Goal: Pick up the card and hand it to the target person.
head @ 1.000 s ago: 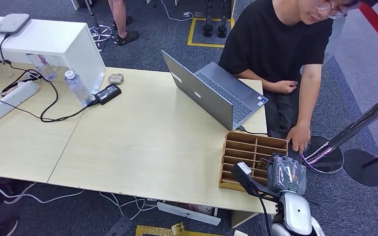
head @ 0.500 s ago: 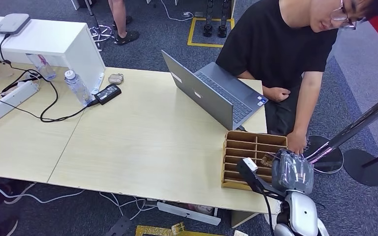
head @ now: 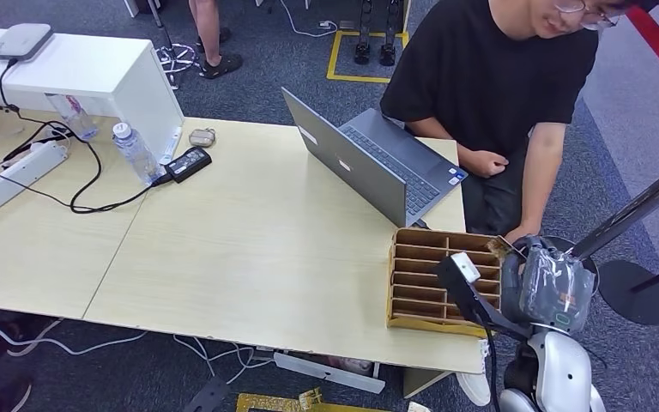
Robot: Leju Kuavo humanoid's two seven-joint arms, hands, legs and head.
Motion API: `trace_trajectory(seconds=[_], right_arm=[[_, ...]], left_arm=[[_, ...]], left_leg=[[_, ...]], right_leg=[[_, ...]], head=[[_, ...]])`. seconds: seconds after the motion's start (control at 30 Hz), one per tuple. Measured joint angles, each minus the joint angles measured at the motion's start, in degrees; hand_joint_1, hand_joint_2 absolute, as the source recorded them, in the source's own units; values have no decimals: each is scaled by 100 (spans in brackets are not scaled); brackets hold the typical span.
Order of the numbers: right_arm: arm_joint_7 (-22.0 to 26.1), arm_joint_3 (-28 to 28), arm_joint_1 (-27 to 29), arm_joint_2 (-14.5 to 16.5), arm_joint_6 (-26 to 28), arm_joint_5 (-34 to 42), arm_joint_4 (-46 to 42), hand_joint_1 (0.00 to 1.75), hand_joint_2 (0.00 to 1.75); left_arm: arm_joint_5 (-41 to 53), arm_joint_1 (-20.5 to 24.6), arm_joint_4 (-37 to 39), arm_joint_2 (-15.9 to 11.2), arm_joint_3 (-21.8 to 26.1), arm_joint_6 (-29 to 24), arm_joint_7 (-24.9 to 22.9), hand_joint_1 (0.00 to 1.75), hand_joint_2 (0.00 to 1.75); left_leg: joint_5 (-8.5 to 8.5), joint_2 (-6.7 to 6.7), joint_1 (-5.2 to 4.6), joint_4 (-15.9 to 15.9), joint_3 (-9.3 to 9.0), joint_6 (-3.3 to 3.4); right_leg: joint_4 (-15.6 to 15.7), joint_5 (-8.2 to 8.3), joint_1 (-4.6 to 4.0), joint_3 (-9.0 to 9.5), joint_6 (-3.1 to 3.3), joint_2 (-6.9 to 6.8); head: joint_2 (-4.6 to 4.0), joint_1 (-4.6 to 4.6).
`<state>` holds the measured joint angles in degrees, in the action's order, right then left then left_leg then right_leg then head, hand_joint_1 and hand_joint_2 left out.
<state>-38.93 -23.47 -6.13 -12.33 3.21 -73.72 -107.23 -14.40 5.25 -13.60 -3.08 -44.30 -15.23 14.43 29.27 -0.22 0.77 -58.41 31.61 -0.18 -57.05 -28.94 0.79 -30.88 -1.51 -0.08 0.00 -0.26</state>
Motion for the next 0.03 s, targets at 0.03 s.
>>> trace_trajectory(seconds=[0.03], right_arm=[[-4, 15, -2, -7, 14, 6, -27, 147, 175]], left_arm=[[0, 0, 0, 0, 0, 0, 0, 0, 0]], left_leg=[[0, 0, 0, 0, 0, 0]], right_leg=[[0, 0, 0, 0, 0, 0]], head=[[0, 0]])
